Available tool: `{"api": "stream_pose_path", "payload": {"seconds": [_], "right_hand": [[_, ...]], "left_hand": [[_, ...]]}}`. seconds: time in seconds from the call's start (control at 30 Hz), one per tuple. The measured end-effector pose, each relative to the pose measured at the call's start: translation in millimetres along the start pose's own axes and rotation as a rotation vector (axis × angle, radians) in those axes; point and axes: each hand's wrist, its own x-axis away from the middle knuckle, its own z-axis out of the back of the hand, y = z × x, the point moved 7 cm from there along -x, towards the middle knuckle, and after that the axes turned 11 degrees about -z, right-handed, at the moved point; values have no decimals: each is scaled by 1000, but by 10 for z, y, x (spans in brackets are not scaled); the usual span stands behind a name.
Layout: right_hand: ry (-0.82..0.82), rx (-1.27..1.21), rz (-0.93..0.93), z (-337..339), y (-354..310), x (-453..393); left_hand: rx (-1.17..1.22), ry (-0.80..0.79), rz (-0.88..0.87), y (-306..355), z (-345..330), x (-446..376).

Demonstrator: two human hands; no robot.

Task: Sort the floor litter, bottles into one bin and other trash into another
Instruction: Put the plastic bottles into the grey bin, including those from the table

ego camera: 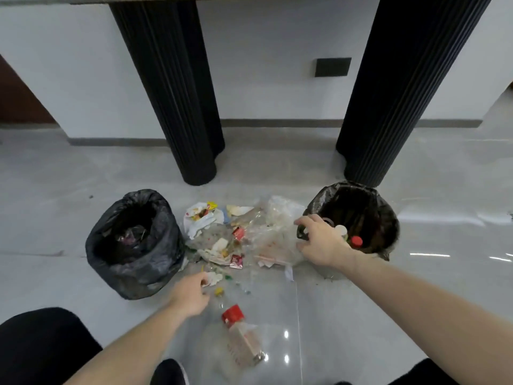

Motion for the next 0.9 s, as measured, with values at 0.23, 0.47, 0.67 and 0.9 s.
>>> {"api": "stream_pose_path", "payload": {"seconds": [0.23,0.47,0.67,0.9], "right_hand": [[-324,309,216,-848,-713,228],[-469,399,113,-1115,-400,211],[-524,441,37,-1271,-75,34],[-573,427,22,-1394,5,-67]], "left_hand": [[93,-192,68,-186,-666,375],[298,-362,65,198,-883,-22],[398,-492,197,176,-1324,-238],[622,-431,268,200,-1618,-505]]}}
